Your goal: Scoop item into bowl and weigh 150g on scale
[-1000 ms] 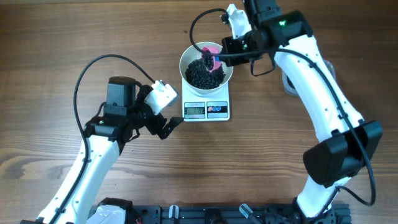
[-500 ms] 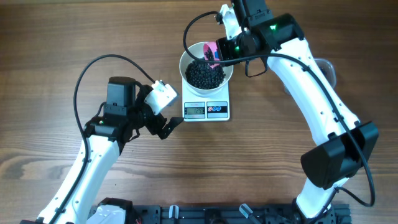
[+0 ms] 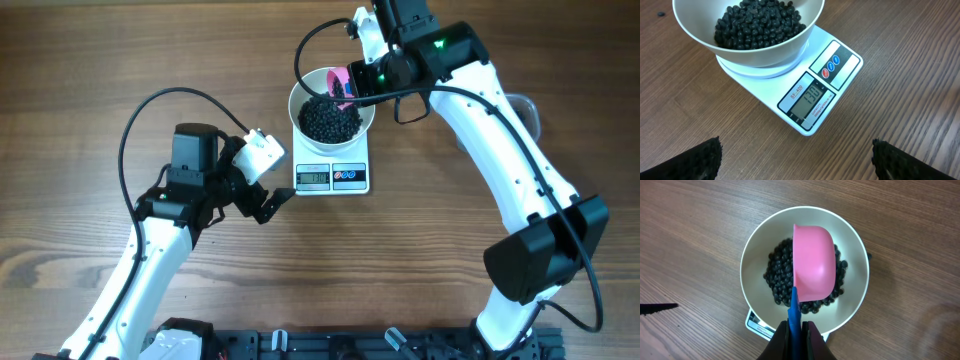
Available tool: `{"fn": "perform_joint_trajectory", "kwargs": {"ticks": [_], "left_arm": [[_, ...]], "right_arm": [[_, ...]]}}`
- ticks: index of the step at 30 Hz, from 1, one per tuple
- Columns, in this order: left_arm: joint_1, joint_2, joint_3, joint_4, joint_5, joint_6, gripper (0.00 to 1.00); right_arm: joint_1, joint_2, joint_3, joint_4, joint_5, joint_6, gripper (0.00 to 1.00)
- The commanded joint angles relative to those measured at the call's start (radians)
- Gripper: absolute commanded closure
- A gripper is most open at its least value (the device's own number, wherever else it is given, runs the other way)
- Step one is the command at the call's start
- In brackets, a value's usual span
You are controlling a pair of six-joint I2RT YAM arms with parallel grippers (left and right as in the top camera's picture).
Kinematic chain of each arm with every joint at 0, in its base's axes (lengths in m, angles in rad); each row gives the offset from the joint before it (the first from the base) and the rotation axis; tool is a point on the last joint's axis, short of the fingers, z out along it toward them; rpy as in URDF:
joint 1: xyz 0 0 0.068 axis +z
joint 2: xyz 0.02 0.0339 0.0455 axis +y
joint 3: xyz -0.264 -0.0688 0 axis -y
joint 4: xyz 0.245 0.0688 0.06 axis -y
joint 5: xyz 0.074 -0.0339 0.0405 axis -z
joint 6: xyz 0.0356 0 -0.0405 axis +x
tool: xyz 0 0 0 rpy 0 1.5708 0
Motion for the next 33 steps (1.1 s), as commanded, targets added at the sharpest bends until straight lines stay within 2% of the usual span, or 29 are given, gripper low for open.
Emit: {"fn": "perform_joint_trajectory", "kwargs": {"ticks": [1, 7, 26, 33], "left_arm": [[0.004, 0.003, -0.005, 0.0, 0.001, -0.006, 0.0], [0.004, 0.003, -0.005, 0.0, 0.001, -0.006, 0.0], [0.004, 0.003, -0.005, 0.0, 0.001, -0.006, 0.0], [0.004, 0.003, -0.005, -0.001, 0.001, -0.006, 0.0]], "right_arm": [[0.002, -0.031, 0.031, 0.006, 0.018, -0.032, 0.96], [0.002, -0.031, 0.031, 0.006, 0.021, -0.113, 0.96], [0.009, -0.031, 0.031, 0.013, 0.07, -0.24, 0.96], [0.009, -0.031, 0.031, 0.016, 0.012, -0.241, 0.96]]}}
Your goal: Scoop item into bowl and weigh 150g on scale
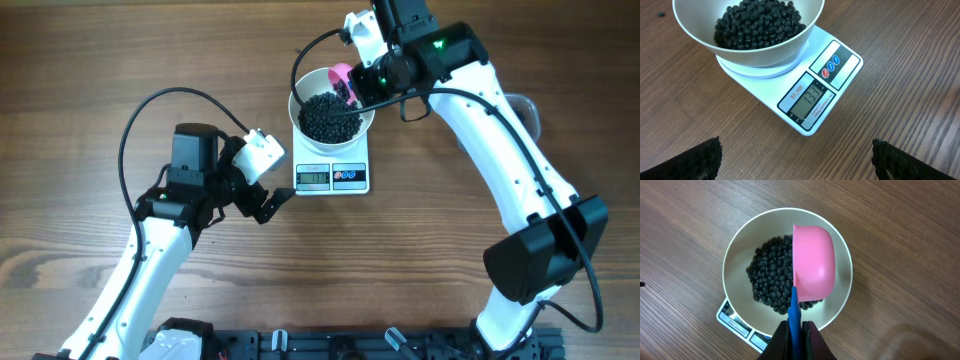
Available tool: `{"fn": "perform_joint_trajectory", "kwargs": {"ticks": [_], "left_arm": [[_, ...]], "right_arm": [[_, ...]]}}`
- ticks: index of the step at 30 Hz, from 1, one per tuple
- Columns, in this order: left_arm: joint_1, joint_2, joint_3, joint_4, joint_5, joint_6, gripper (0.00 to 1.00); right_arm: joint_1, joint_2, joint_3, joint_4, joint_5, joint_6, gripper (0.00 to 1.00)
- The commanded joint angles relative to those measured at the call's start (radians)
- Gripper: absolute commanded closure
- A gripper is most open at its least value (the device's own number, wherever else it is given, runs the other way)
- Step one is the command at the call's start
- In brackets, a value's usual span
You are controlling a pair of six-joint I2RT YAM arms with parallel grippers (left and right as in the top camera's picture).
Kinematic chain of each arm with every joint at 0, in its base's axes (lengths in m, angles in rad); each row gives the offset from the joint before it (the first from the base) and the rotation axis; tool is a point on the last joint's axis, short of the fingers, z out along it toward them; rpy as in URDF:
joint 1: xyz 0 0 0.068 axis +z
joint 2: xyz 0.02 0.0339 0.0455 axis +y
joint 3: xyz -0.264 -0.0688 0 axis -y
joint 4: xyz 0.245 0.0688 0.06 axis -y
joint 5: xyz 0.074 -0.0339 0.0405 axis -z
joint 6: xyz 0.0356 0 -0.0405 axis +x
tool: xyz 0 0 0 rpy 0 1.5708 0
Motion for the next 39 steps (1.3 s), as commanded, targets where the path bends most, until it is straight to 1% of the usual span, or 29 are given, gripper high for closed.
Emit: {"fn": "perform_joint_trajectory", "kwargs": {"ticks": [1, 9, 11, 18, 34, 39], "left_arm": [[0.004, 0.003, -0.005, 0.0, 0.001, -0.006, 0.0], [0.004, 0.003, -0.005, 0.0, 0.001, -0.006, 0.0], [0.004, 0.003, -0.005, 0.0, 0.001, -0.006, 0.0], [0.004, 0.003, -0.005, 0.0, 0.002, -0.006, 0.0], [0.004, 0.003, -0.005, 0.0, 0.001, -0.006, 0.0], [0.004, 0.003, -0.005, 0.0, 0.001, -0.006, 0.0]], "right_arm": [[0.006, -0.031, 0.031, 0.008, -0.051, -0.017, 0.96], [-0.011, -0.031, 0.031, 0.002, -0.162, 0.01, 0.96], [-0.029, -0.031, 0.031, 0.0, -0.204, 0.036, 0.96], [-0.099, -0.035, 0.031, -0.003, -0.325, 0.039, 0.96], [-0.11, -0.061, 0.031, -0.002, -0.324, 0.032, 0.96], [-0.101, -0.061, 0.031, -0.002, -0.252, 0.005, 0.96]]}}
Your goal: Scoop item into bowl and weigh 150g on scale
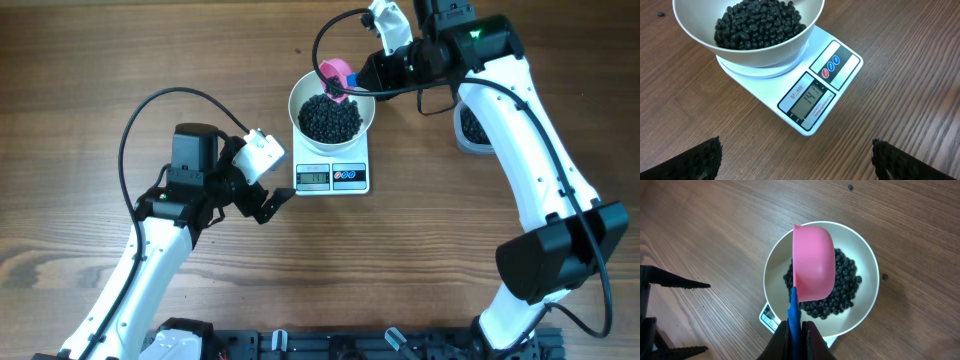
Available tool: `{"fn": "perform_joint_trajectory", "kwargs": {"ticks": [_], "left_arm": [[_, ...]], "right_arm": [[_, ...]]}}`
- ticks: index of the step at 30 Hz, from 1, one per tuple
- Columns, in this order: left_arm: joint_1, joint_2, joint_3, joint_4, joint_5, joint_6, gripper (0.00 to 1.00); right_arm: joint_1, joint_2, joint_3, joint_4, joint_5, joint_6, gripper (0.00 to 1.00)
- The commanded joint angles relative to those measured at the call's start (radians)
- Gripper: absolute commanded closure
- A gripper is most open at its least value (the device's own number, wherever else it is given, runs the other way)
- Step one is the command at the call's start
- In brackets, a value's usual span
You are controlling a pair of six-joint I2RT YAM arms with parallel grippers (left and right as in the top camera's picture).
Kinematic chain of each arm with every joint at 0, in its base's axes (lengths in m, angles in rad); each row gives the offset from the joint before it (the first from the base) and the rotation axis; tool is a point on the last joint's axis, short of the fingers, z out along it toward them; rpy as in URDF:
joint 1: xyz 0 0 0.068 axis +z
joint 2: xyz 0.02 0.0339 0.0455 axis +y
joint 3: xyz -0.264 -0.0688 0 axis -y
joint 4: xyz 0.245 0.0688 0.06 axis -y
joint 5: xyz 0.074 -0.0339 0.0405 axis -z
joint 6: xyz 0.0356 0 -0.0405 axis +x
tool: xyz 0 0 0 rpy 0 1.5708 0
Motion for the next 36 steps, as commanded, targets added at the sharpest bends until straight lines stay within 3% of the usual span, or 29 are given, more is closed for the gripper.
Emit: {"fn": "perform_joint_trajectory", "kwargs": {"ticks": [1, 17, 29, 36], "left_arm": [[0.004, 0.003, -0.005, 0.0, 0.001, -0.006, 0.0], [0.004, 0.003, -0.005, 0.0, 0.001, -0.006, 0.0], [0.004, 0.003, -0.005, 0.0, 0.001, -0.006, 0.0], [0.004, 0.003, -0.005, -0.001, 0.001, -0.006, 0.0]], "right_arm": [[0.007, -0.036, 0.031, 0.003, 0.045, -0.024, 0.96], [0.072, -0.036, 0.031, 0.007, 0.211, -0.078, 0.96], [0.005, -0.036, 0.031, 0.01, -0.004, -0.042, 0.96], [-0.026, -0.036, 0.031, 0.009, -0.017, -0.024, 0.96]]}}
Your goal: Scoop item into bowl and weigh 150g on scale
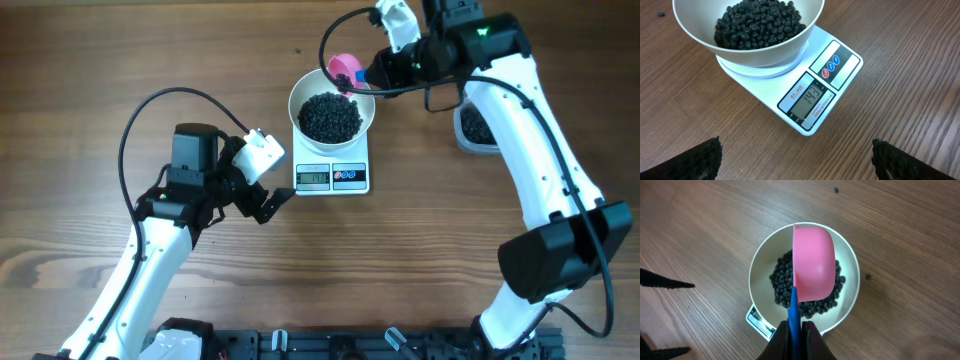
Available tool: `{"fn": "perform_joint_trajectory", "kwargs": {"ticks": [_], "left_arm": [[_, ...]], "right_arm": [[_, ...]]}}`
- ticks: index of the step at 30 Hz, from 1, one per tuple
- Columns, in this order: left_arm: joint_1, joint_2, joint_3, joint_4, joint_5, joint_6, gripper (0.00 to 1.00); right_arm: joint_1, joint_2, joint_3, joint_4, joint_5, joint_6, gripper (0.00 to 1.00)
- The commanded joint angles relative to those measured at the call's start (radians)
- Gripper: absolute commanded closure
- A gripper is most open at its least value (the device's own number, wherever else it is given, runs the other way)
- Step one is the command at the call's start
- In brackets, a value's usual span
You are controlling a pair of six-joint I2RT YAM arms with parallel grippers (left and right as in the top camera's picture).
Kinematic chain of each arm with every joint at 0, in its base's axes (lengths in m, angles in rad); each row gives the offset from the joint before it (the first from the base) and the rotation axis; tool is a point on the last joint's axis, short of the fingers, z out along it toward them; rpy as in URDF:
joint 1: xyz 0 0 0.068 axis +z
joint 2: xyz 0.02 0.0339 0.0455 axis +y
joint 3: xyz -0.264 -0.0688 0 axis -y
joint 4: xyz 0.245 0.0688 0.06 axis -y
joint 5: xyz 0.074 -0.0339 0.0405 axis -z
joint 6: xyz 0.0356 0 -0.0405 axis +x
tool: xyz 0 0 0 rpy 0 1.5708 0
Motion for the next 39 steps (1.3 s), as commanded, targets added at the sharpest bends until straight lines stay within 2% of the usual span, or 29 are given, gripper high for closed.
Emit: {"fn": "perform_joint_trajectory", "kwargs": {"ticks": [1, 26, 31, 39], "left_arm": [[0.004, 0.003, -0.005, 0.0, 0.001, -0.006, 0.0], [0.004, 0.003, -0.005, 0.0, 0.001, -0.006, 0.0], [0.004, 0.003, -0.005, 0.0, 0.001, -0.006, 0.0], [0.004, 0.003, -0.005, 0.0, 0.001, -0.006, 0.0]], "right_arm": [[0.0, -0.036, 0.031, 0.005, -0.04, 0.012, 0.96], [0.011, -0.036, 0.031, -0.015, -0.024, -0.014, 0.96], [0.06, -0.036, 0.031, -0.014, 0.095, -0.014, 0.96], [0.078, -0.036, 0.031, -0.021, 0.138, -0.018, 0.96]]}}
